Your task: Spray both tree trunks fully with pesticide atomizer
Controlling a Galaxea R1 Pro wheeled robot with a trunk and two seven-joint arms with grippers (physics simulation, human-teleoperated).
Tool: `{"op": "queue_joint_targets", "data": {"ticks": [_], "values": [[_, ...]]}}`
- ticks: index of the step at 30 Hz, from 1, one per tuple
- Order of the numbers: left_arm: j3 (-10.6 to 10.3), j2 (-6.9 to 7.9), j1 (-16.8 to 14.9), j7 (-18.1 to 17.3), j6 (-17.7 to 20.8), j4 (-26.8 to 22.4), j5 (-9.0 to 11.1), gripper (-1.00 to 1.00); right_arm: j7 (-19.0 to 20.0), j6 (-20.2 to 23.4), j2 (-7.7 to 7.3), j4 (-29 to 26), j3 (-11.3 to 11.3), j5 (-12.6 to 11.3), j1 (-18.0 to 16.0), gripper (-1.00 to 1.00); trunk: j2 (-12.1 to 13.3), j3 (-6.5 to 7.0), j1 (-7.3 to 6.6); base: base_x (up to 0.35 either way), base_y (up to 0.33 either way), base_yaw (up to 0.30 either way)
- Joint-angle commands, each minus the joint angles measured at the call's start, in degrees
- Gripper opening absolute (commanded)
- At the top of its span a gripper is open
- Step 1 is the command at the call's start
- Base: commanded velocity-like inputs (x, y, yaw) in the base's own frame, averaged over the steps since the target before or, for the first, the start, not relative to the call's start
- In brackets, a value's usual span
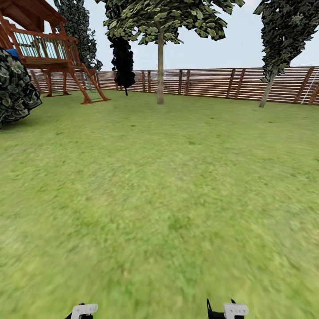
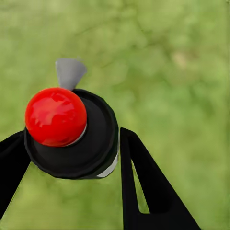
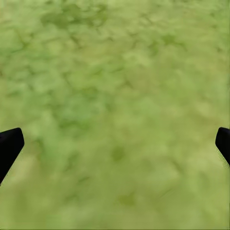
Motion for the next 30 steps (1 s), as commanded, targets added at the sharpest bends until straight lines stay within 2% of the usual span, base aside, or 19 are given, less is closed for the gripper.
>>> {"op": "queue_joint_targets", "data": {"ticks": [1,30], "values": [[0.0,0.0,0.0,0.0,0.0,0.0,0.0,-1.0,0.0,0.0,0.0,0.0,0.0,0.0,0.0,1.0,0.0,0.0,0.0,0.339,0.0,0.0],[0.0,-0.04,0.0,0.0,0.0,0.0,0.0,-1.0,0.0,0.0,-0.01,0.0,0.0,0.0,0.0,1.0,0.0,0.0,0.0,0.338,0.0,0.0]]}}
